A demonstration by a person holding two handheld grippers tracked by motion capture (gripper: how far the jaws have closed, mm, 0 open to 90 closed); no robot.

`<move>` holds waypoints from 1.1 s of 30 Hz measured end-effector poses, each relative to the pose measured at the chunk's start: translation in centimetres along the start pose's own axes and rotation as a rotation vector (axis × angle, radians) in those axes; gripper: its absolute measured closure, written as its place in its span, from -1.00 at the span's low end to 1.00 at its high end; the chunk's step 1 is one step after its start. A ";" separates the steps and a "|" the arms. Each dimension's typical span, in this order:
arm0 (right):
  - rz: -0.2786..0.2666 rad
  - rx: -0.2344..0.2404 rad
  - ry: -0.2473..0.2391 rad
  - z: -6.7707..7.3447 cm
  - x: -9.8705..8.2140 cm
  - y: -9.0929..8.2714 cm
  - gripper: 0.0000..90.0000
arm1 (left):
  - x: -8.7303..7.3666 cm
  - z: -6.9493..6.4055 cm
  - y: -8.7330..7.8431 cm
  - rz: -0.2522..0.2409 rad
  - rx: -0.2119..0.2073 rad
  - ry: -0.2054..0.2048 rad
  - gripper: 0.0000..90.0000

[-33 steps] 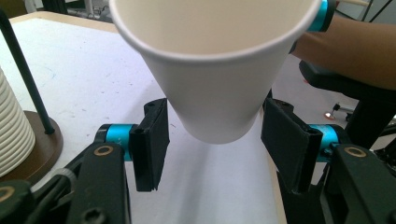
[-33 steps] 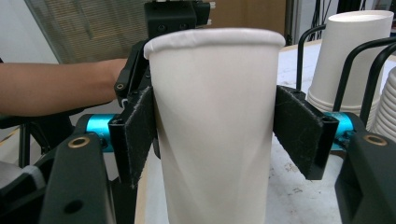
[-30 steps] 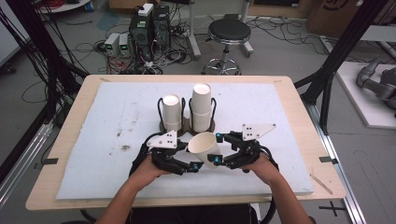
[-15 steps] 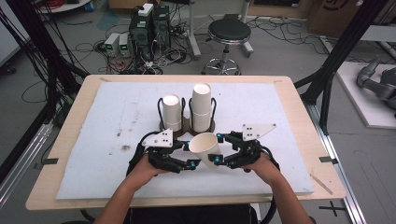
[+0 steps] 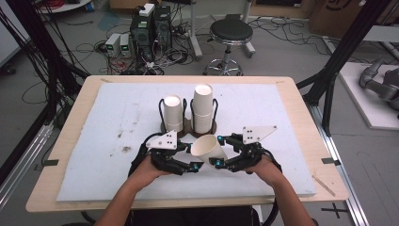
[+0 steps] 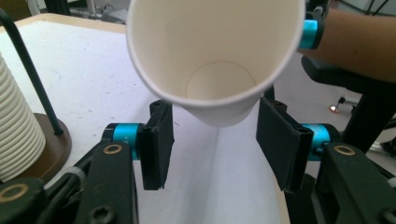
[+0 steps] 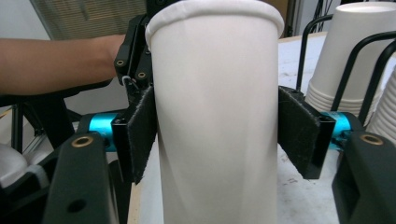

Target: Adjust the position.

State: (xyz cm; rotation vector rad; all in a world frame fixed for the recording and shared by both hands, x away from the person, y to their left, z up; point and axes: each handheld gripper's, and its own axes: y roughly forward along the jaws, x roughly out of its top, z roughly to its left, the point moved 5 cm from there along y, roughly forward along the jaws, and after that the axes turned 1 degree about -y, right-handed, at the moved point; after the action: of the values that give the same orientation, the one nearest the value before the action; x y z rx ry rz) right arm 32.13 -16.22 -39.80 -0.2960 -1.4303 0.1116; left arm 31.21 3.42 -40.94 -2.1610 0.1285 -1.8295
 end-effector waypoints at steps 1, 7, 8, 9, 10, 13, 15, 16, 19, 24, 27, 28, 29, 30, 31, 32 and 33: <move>-0.011 -0.005 0.002 -0.1 0.1 -0.1 -0.23 | 0.1 0.0 -0.1 -0.019 -0.004 -0.013 0.09; 0.003 -0.002 0.017 -0.2 -0.2 -0.1 -0.24 | 0.3 0.4 -1.3 -0.098 -0.010 -0.042 0.08; 0.007 0.001 0.019 -0.2 -0.2 -0.1 -0.24 | 0.4 0.3 -1.5 -0.109 -0.012 -0.048 0.08; 0.012 0.000 0.016 -0.3 -0.3 0.0 -0.23 | 0.4 0.4 -1.6 -0.115 -0.012 -0.047 0.08; 0.020 0.003 0.020 -0.2 -0.4 0.0 -0.23 | 0.5 0.4 -1.7 -0.117 -0.015 -0.048 0.09; 0.024 0.011 0.019 -0.1 -0.4 0.3 -0.24 | 0.4 0.3 -1.5 -0.106 -0.015 -0.052 0.06; 0.013 0.009 0.019 -0.2 -0.3 0.2 -0.25 | 0.3 0.3 -1.4 -0.095 -0.021 -0.047 0.07; 0.007 0.016 0.024 -0.1 -0.3 0.1 -0.26 | 0.3 0.2 -1.3 -0.092 -0.023 -0.049 0.07; -0.004 0.017 0.029 -0.1 -0.2 0.0 -0.28 | 0.3 0.2 -1.1 -0.088 -0.021 -0.043 0.07; -0.002 0.019 0.033 -0.1 -0.3 0.0 -0.32 | 0.3 0.2 -1.0 -0.080 -0.026 -0.043 0.07; -0.004 0.017 0.032 -0.1 -0.3 0.1 -0.35 | 0.4 0.1 -0.8 -0.078 -0.030 -0.041 0.07; 0.003 0.022 0.030 0.0 -0.4 0.2 -0.35 | 0.4 0.0 -0.7 -0.075 -0.033 -0.037 0.07; 0.010 0.019 0.027 0.0 -0.4 0.4 -0.35 | 0.5 -0.1 -0.6 -0.071 -0.029 -0.033 0.10; 0.015 0.015 0.021 0.0 -0.5 0.4 -0.32 | 0.5 0.0 -0.5 -0.069 -0.027 -0.033 0.08; 0.015 0.016 0.016 0.0 -0.4 0.3 -0.25 | 0.5 0.0 -0.6 -0.073 -0.029 -0.034 0.08; 0.010 0.019 0.012 0.0 -0.4 0.2 -0.23 | 0.5 0.0 -0.6 -0.077 -0.027 -0.032 0.10; 0.006 0.017 0.013 0.0 -0.3 0.1 -0.21 | 0.5 0.0 -0.6 -0.077 -0.025 -0.031 0.10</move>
State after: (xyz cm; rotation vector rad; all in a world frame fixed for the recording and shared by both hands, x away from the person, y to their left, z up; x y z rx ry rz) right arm 32.09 -16.19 -40.17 -0.2865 -1.4151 0.1260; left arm 31.19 3.87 -40.24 -2.2396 0.0627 -1.8448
